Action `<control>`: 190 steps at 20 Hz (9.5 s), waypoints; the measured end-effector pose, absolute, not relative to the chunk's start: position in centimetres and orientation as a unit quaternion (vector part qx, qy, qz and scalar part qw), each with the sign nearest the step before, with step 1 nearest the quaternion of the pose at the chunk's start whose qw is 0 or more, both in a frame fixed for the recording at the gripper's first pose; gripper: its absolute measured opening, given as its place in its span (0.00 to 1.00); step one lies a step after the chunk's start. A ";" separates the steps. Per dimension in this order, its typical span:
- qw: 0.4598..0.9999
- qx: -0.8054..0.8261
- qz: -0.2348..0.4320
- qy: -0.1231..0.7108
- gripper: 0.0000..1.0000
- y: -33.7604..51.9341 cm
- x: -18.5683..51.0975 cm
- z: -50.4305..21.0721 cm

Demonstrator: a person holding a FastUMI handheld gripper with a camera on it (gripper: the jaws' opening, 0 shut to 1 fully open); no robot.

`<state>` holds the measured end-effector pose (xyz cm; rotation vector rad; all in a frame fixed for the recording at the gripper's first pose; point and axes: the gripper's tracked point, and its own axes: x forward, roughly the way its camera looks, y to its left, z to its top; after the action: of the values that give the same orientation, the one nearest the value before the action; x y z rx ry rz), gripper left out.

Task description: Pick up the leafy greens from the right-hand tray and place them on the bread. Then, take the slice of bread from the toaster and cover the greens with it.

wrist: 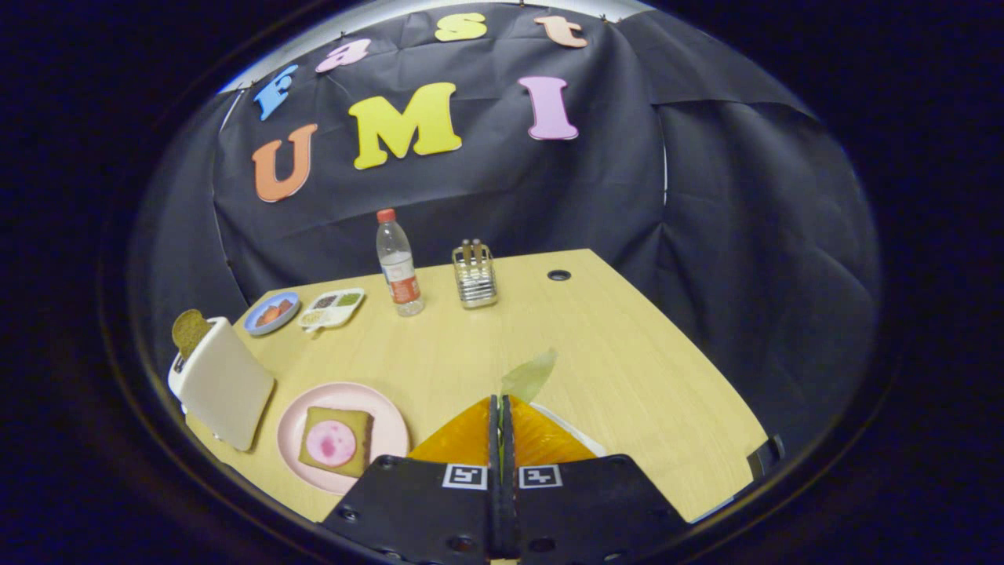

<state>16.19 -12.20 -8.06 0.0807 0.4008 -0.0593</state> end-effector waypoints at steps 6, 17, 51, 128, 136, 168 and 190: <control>0.985 0.001 0.022 0.172 0.00 -5.5 15.0 -5.9; 0.970 0.005 0.010 0.242 0.28 -5.9 18.0 -13.9; 0.966 -0.022 0.073 0.248 0.07 2.6 19.8 -14.2; 0.967 0.003 0.028 0.254 0.13 16.4 18.5 -1.2; 0.943 0.144 0.045 0.297 0.13 10.2 19.7 -9.4; 0.992 0.022 -0.050 0.118 0.95 -0.9 13.2 -4.3; 0.989 -0.040 -0.064 -0.126 0.94 0.4 -6.6 10.6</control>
<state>-6.59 0.39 10.55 -0.0806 -0.2536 -0.1286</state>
